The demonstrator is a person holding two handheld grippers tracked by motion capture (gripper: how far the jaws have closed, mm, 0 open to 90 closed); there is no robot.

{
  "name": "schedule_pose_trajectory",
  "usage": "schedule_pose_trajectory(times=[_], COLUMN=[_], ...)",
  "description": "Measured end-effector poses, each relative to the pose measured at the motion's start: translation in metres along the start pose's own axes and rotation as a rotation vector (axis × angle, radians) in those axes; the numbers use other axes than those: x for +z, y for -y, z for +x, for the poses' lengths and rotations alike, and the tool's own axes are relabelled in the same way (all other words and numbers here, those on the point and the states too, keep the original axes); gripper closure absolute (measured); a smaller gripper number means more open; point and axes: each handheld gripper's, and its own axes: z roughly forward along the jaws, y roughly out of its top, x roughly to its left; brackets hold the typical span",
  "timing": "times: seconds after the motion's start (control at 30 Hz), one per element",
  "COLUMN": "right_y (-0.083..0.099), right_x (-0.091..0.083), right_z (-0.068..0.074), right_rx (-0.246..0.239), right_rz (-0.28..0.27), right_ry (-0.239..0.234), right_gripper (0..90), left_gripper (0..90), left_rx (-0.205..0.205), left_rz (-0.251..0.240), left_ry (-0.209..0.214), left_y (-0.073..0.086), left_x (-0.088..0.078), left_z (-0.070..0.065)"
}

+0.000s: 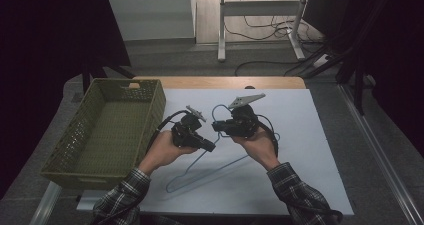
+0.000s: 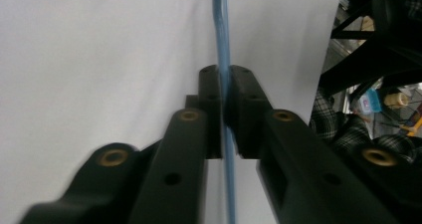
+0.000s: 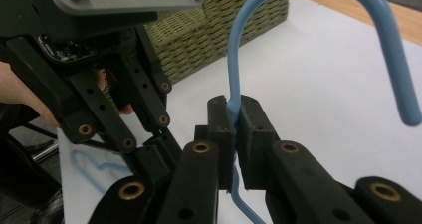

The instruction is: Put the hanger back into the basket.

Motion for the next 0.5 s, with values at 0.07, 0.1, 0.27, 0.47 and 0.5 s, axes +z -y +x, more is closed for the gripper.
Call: schedule_pose_trajectory(times=[0.07, 0.1, 0.27, 0.47, 0.5], right_y=[0.002, 0.003, 0.004, 0.008, 0.01], right_x=[0.001, 0.002, -0.002, -0.03, -0.036], right_z=[0.001, 0.002, 0.006, 0.01, 0.011], right_rx=[0.002, 0.006, 0.006, -0.01, -0.01], right_rz=[0.001, 0.001, -0.015, -0.051, -0.055], right_ry=[-0.007, -0.006, 0.019, 0.038, 0.042], right_gripper=[84.9, 84.8, 72.2, 62.2, 60.9], left_gripper=[87.2, 87.3, 87.7, 87.7, 87.7], left_rx=[-0.005, -0.009, -0.047, -0.095, -0.101], left_rz=[-0.009, -0.009, -0.04, -0.113, -0.122], left_ry=[-0.004, -0.009, -0.013, -0.063, -0.064], left_y=[0.003, 0.005, 0.011, 0.017, 0.018], left_x=[0.0, 0.0, -0.007, -0.03, -0.034], left_z=[-0.001, -0.002, -0.005, -0.01, -0.01])
